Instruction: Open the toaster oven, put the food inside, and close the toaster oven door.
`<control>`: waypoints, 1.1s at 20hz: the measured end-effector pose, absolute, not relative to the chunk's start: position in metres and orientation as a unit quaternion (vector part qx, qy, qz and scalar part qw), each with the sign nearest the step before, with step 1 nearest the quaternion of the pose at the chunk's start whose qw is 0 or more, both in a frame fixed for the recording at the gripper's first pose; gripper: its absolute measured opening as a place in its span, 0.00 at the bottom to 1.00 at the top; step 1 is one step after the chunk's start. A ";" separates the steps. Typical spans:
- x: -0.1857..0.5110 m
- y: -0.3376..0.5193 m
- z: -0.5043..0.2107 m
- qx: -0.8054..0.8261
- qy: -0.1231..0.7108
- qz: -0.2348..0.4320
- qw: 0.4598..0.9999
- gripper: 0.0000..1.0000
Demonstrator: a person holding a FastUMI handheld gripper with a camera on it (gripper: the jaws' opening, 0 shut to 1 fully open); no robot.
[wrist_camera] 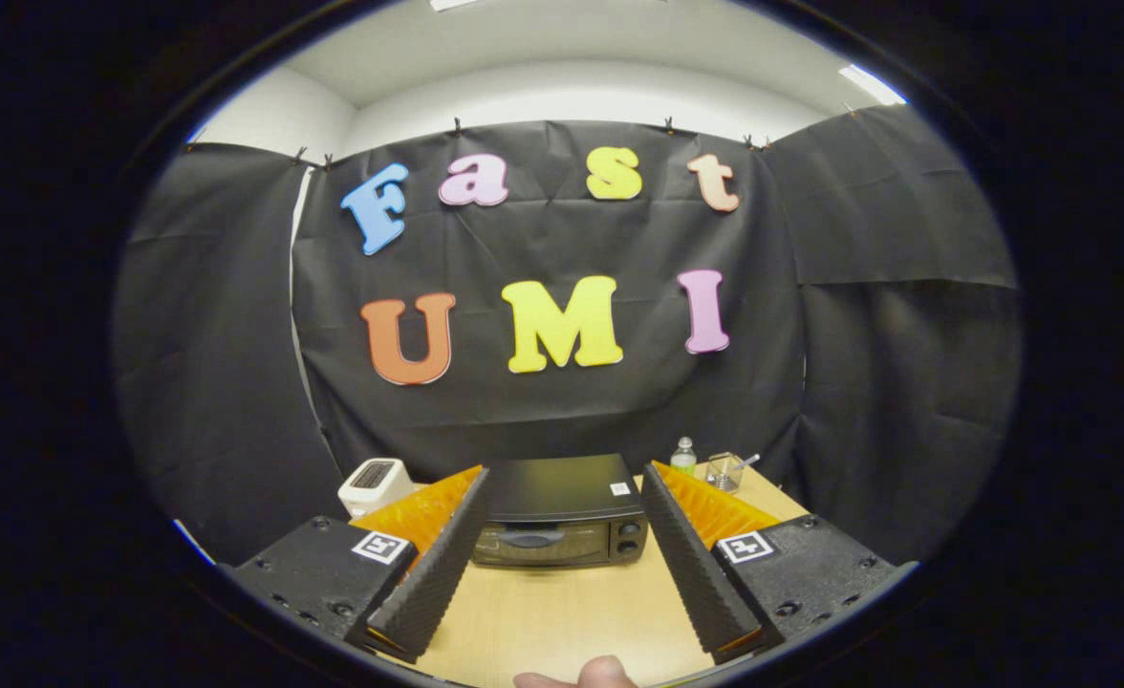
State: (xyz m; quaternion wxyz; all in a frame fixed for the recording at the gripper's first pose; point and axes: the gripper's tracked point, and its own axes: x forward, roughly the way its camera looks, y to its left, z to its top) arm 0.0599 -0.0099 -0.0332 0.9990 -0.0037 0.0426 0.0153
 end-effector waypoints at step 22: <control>0.292 0.041 -0.278 -0.019 0.234 0.020 0.972 1.00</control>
